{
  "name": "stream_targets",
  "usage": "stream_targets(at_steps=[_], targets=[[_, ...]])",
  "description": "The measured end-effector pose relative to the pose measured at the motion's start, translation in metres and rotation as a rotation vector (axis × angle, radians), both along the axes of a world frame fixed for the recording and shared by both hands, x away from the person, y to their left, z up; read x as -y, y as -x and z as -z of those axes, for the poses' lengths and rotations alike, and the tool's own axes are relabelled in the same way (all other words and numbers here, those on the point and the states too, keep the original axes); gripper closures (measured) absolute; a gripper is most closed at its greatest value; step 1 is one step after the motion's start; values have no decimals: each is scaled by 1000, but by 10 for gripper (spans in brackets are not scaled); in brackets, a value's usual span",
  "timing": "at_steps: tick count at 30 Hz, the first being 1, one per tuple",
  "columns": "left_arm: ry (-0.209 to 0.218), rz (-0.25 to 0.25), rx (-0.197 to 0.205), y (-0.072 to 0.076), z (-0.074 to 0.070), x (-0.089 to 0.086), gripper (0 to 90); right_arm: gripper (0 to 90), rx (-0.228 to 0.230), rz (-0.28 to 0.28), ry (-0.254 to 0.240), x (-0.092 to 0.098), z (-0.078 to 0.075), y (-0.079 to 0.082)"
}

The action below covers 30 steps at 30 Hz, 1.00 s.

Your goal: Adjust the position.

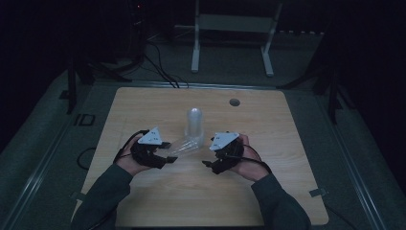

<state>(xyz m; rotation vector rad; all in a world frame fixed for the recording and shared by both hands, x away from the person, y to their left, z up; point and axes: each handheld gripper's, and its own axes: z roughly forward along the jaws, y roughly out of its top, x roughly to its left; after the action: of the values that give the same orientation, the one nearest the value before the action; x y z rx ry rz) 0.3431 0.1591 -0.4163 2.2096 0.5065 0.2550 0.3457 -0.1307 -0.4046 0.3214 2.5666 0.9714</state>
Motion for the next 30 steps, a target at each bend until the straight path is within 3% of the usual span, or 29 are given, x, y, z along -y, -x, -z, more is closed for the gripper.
stream_targets(at_steps=[20,30], targets=[[110,-4,0,0,3,-3,414,166,-15,30,-46,-1,2,-2],[140,-5,4,0,6,-3,414,175,-25,42,-84,-1,3,-3]])
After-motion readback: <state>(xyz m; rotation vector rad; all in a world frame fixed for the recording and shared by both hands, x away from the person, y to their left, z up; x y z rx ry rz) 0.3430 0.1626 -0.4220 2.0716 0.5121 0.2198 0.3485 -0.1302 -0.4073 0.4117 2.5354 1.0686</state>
